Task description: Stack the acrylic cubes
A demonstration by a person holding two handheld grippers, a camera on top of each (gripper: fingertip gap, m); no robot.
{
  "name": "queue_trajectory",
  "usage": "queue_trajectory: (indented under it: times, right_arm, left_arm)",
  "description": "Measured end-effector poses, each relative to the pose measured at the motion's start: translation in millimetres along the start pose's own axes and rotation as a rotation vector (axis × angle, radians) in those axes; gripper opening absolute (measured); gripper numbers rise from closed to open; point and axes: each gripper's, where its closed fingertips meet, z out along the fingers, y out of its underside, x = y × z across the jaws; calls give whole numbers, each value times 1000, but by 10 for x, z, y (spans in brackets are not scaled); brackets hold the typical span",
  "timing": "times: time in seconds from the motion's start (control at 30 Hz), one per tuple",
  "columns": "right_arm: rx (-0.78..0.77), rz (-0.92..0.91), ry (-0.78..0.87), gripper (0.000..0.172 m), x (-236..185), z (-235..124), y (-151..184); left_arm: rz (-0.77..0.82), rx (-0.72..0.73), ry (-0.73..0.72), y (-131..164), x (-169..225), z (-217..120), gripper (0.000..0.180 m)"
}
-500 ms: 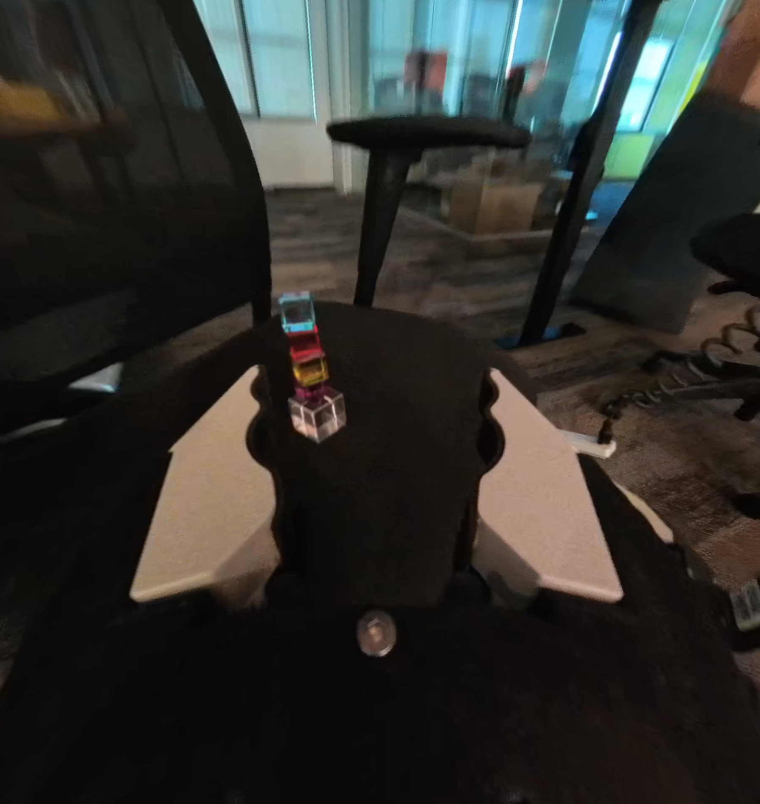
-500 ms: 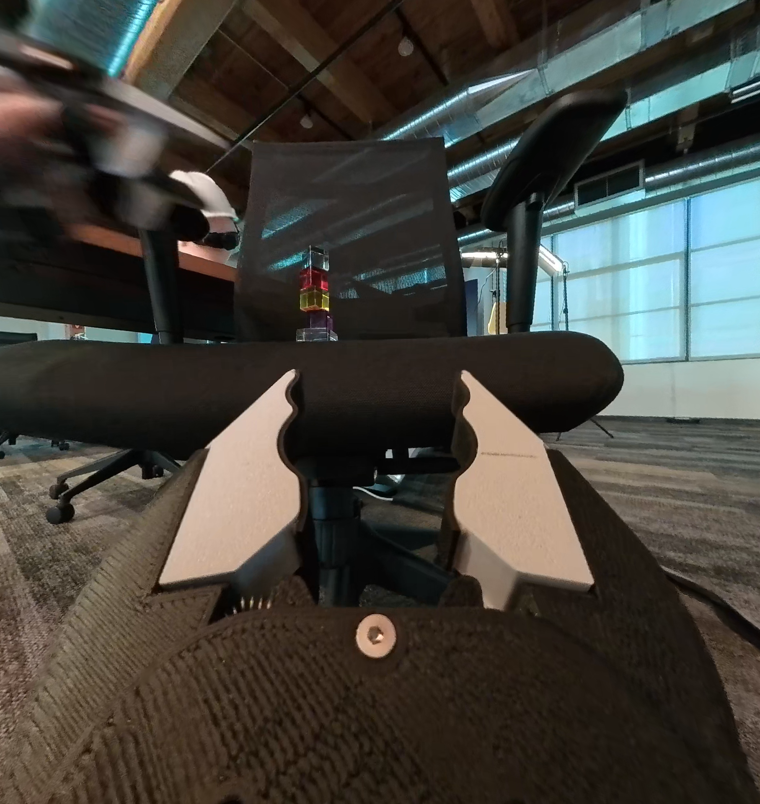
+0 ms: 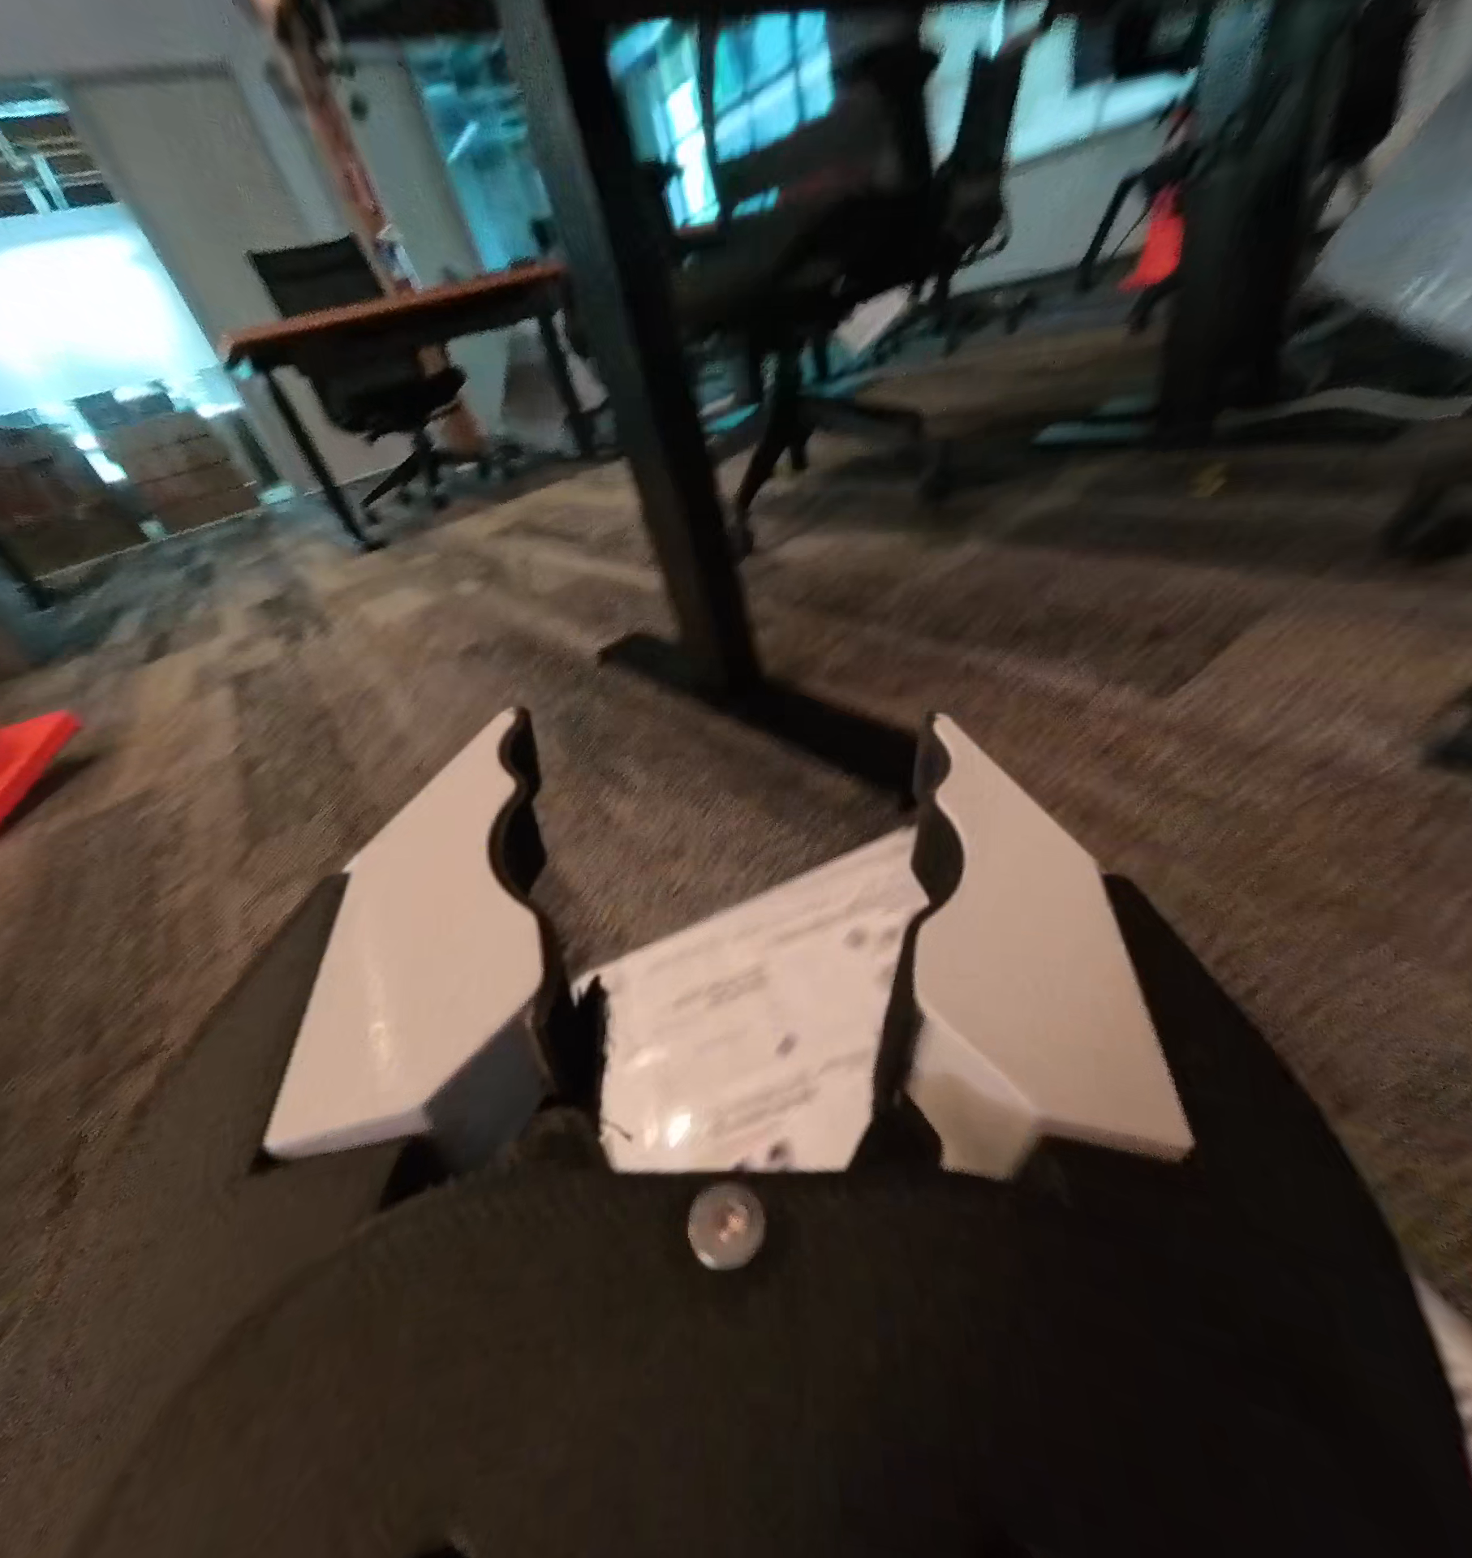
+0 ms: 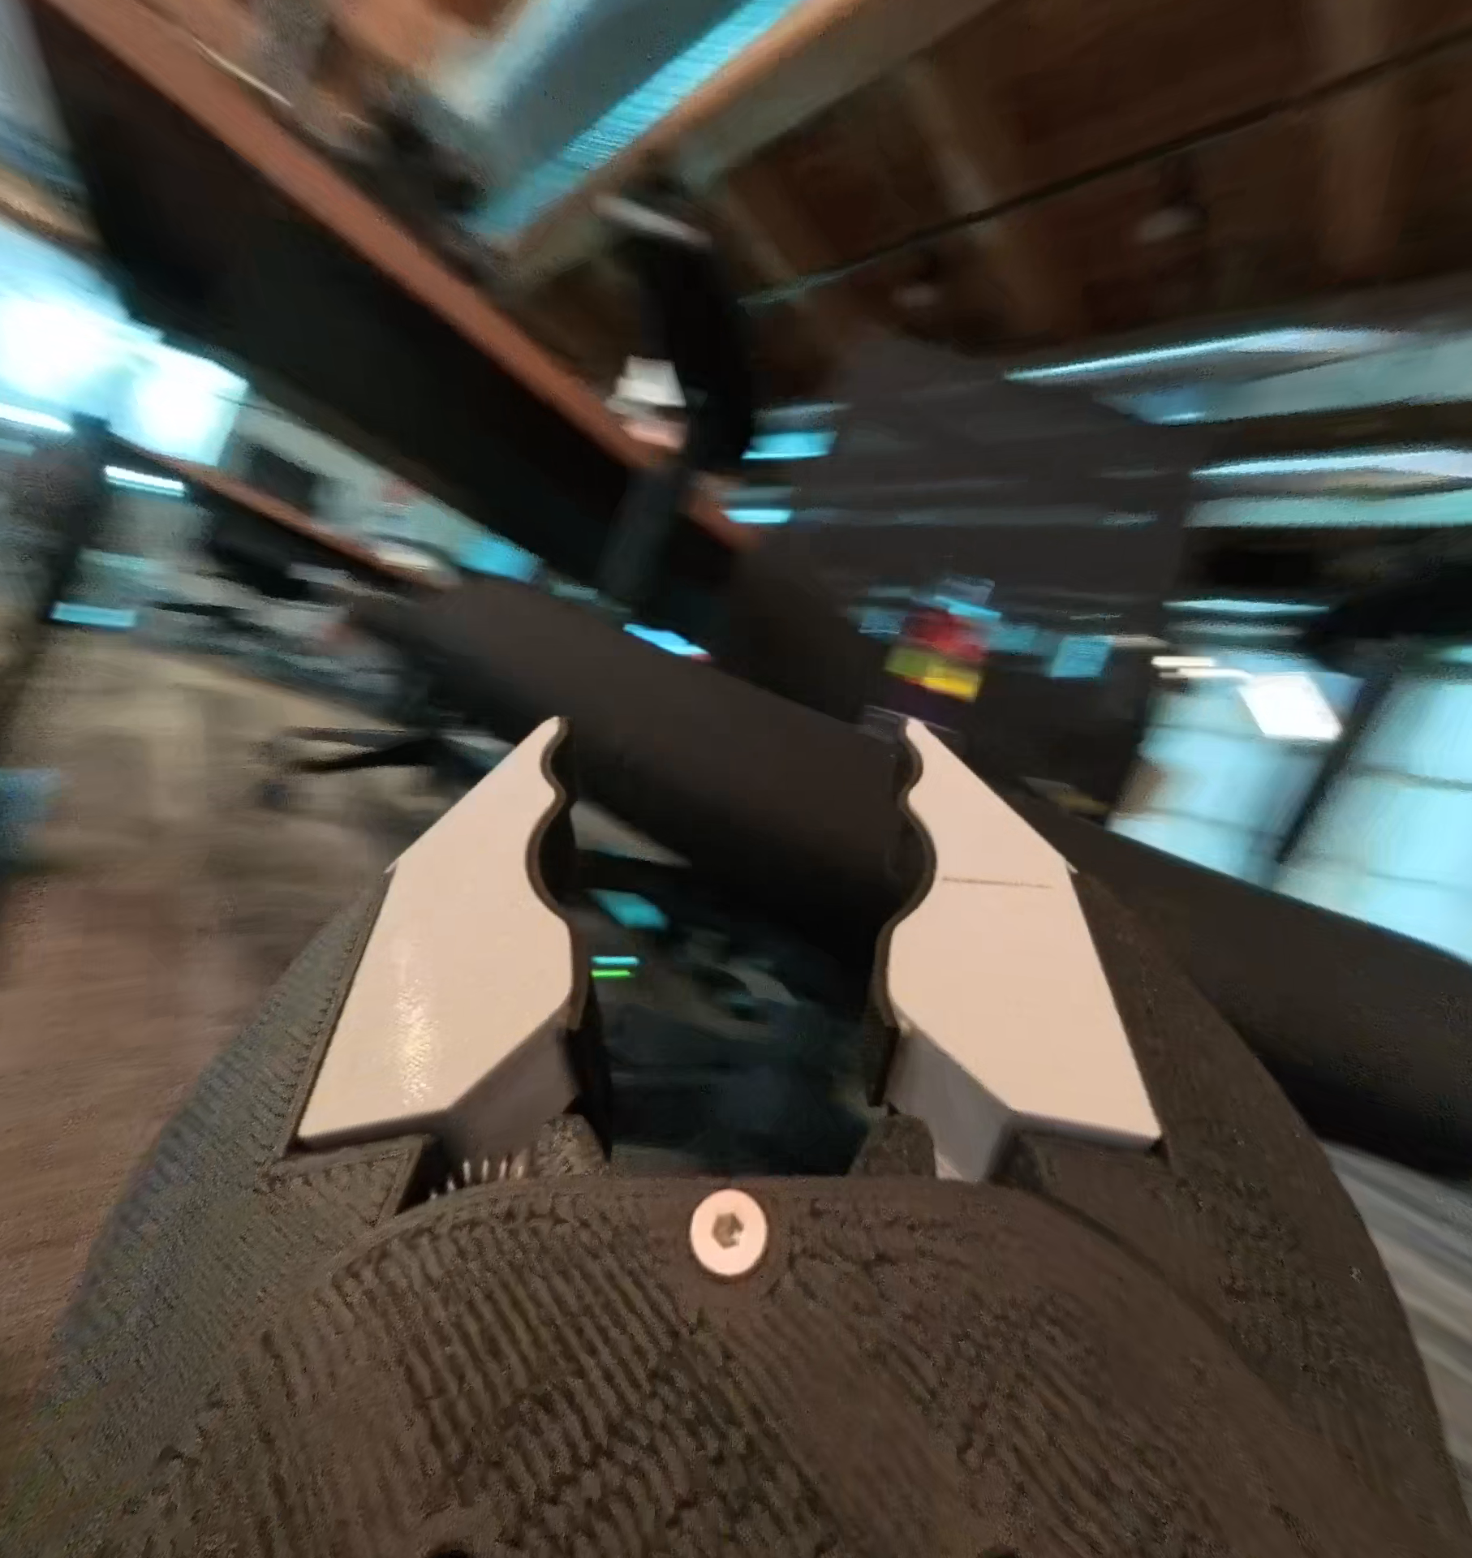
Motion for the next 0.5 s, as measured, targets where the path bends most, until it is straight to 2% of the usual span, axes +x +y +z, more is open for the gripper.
queue_trajectory:
  times: [0.07, 0.13, 0.23, 0.33, 0.4, 0.5]
  right_arm:
    - [-25, 2, -136, 74, -416, -123, -301]
    - [-71, -59, -232, 74, -667, -326, -544]
    - [-144, -140, -285, 74, -669, -615, -818]
    - [-208, -186, -250, 74, -415, -787, -1078]
    - [-246, -240, -228, 75, -258, -849, -1238]
    - [-309, -309, -206, 76, -96, -881, -1427]
  left_arm:
    - [21, -44, -40, 560, -199, -76, 90]
    - [-10, -59, -25, 974, -244, -62, 92]
    - [-93, -80, -12, 1430, -247, 89, 97]
    - [-121, -44, -1, 1585, -210, 279, 99]
    - [-117, 30, -11, 1529, -222, 391, 99]
    - [-160, 80, 57, 1499, -137, 622, 102]
